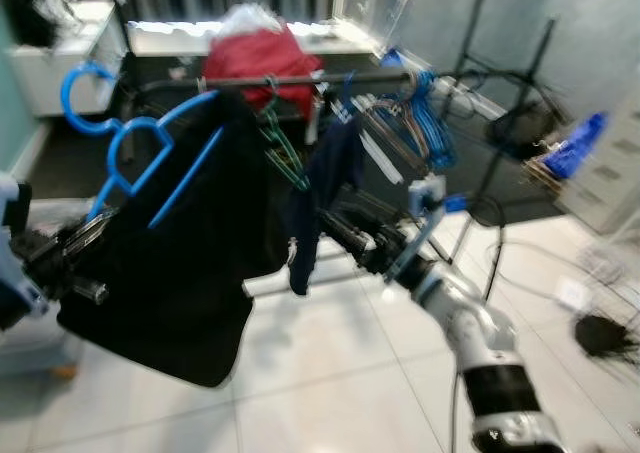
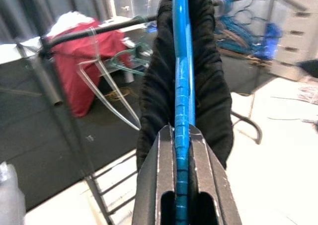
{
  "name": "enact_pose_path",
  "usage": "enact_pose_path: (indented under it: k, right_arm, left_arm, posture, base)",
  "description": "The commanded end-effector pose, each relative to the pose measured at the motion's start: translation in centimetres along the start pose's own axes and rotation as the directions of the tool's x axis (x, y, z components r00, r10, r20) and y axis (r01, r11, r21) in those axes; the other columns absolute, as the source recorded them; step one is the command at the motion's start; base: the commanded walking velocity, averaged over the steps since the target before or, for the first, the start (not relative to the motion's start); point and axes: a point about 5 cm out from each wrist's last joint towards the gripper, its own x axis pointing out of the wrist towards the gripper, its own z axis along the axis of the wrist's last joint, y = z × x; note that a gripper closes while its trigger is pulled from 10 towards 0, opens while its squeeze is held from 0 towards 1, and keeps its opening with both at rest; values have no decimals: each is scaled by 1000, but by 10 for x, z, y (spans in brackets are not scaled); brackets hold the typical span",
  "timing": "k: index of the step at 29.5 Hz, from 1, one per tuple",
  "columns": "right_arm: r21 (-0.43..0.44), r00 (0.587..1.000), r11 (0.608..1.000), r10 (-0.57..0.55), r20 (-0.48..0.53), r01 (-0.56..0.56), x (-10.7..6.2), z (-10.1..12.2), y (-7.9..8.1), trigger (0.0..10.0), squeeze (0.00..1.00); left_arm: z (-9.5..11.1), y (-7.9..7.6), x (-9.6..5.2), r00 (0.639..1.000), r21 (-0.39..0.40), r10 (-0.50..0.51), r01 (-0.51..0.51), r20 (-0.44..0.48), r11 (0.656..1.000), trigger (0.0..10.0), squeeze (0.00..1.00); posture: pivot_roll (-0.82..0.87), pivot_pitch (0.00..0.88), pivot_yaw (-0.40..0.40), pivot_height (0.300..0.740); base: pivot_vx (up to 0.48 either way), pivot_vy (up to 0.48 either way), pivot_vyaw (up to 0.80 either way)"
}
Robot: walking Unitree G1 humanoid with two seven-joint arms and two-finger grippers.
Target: Hang hanger
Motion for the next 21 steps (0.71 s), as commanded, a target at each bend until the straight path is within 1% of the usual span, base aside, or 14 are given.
enact_pose_path:
  k: [1, 2, 3, 4, 5, 7, 8, 10, 11, 13, 16, 17, 18, 21]
  right_arm:
    - [1, 995, 995, 96, 33, -96, -17, 18, 7, 10000, 0]
    - [-26, 992, 992, 123, 36, -122, -31, 31, 8, 10000, 0]
    - [-26, 992, 992, 123, 36, -122, -31, 31, 8, 10000, 0]
    - [-45, 990, 990, 136, 38, -135, -39, 40, 8, 10000, 0]
    - [-45, 990, 990, 136, 38, -135, -39, 40, 8, 10000, 0]
    - [-79, 989, 987, 143, 33, -141, -52, 53, 9, 10000, 0]
    - [-79, 989, 987, 143, 33, -141, -52, 53, 9, 10000, 0]
    - [-124, 992, 984, 126, -11, -127, -65, 60, 8, 10000, 0]
    - [-124, 992, 984, 126, -11, -127, -65, 60, 8, 10000, 0]
    - [-144, 990, 980, 134, -47, -140, -73, 65, 13, 10000, 0]
    - [-153, 989, 978, 138, -45, -143, -77, 69, 16, 10000, 0]
    - [-165, 991, 978, 128, -31, -132, -79, 72, 15, 10000, 0]
    - [-170, 995, 981, 101, 25, -95, -85, 81, 11, 10000, 0]
    - [-169, 994, 983, 84, 65, -72, -89, 88, 9, 10000, 0]
  left_arm:
    - [10, -5, -2, 991, 15, -136, 136, 10, 991, 10000, 0]
    - [12, -6, -5, 979, 23, -204, 204, -16, 979, 10000, 0]
    - [12, -6, -5, 979, 23, -204, 204, -16, 979, 10000, 0]
    - [14, -6, -7, 968, 22, -247, 248, -34, 968, 10000, 0]
    - [14, -6, -7, 968, 22, -247, 248, -34, 968, 10000, 0]
    - [19, -6, -10, 946, 9, -322, 322, -46, 947, 10000, 0]
    - [19, -6, -10, 946, 9, -322, 322, -46, 947, 10000, 0]
    - [32, -1, -10, 930, 22, -366, 366, -31, 930, 10000, 0]
    - [32, -1, -10, 930, 22, -366, 366, -31, 930, 10000, 0]
    - [45, 4, -8, 921, 54, -391, 391, -11, 919, 10000, 0]
    - [54, 7, -7, 914, 76, -406, 404, 13, 912, 10000, 0]
    - [57, 7, -7, 908, 81, -418, 415, 29, 906, 10000, 0]
    - [63, 6, -5, 898, 86, -435, 429, 65, 899, 10000, 0]
    - [67, 5, -5, 889, 90, -449, 442, 88, 893, 10000, 0]
  posture:
    - [35, 0, -64, 740]
    - [28, 0, -63, 740]
    - [28, 0, -63, 740]
    - [28, 0, -63, 740]
    - [28, 0, -63, 740]
    - [15, 0, -58, 740]
    - [15, 0, -58, 740]
    - [5, 0, -54, 740]
    - [5, 0, -54, 740]
    - [0, 0, -50, 740]
    - [2, 0, -46, 740]
    - [3, 0, -47, 740]
    - [11, 0, -52, 740]
    - [11, 0, -52, 740]
  base:
    - [0, 0, 0]
    - [0, 0, 0]
    - [0, 0, 0]
    - [0, 0, 0]
    - [0, 0, 0]
    - [0, 0, 0]
    - [0, 0, 0]
    - [0, 0, 0]
    - [0, 0, 0]
    - [0, 0, 0]
    - [0, 0, 0]
    - [0, 0, 0]
    - [0, 0, 0]
    - [0, 0, 0]
